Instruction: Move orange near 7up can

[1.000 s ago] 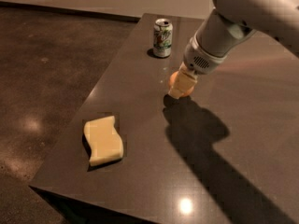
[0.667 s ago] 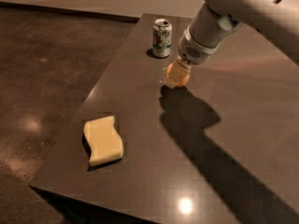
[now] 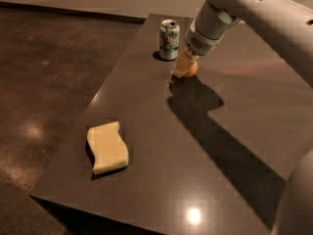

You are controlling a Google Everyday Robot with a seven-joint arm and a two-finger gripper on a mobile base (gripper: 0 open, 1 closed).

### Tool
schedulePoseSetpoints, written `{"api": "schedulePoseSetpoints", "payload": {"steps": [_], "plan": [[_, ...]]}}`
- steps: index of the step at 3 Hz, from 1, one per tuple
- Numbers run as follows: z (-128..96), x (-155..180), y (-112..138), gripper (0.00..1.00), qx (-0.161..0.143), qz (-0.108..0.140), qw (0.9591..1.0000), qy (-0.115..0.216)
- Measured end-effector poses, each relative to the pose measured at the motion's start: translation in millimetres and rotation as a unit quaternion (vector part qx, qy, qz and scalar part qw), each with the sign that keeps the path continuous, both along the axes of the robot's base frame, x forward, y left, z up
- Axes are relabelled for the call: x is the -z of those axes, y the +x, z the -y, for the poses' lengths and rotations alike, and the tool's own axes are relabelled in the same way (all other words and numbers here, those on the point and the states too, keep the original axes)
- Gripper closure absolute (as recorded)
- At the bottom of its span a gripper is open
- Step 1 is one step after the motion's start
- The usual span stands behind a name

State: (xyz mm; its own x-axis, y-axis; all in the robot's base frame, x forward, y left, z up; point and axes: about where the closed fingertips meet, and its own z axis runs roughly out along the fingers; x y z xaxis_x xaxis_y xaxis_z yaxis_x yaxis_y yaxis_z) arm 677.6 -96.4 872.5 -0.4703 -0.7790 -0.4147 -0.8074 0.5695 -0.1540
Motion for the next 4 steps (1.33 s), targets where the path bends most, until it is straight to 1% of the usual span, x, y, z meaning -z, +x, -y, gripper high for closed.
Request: {"api": "schedulePoseSetpoints", "payload": {"steps": [1, 2, 3, 4], "plan": [[0, 3, 21, 1.00, 0.011, 0.004, 0.9999, 0.003], [-6, 5, 36, 0.88, 0.008, 0.011, 0.9999, 0.009], [-11, 7, 46, 0.64, 0.003, 0.016, 0.9998, 0.014], [-13, 11, 50, 0.41, 0.000, 0.017, 0.9998, 0.014]]}}
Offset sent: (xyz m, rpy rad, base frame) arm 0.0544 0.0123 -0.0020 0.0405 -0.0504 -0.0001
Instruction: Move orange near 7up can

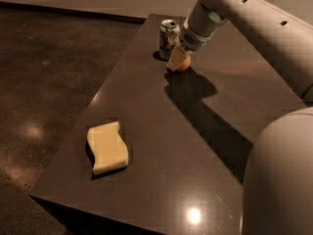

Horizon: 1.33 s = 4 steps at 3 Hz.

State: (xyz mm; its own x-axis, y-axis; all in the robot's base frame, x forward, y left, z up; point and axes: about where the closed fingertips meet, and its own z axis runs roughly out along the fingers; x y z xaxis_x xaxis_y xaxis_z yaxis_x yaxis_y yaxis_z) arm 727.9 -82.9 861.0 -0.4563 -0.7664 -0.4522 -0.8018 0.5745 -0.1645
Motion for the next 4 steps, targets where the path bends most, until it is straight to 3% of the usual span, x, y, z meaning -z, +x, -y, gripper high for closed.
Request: {"api": "schedulePoseSetpoints", "payload": {"steps": [2, 4], "plan": [[1, 5, 1, 0.00, -0.004, 0.000, 1.0000, 0.004], [7, -8, -2, 0.00, -0.025, 0.003, 0.9995, 0.020]]}}
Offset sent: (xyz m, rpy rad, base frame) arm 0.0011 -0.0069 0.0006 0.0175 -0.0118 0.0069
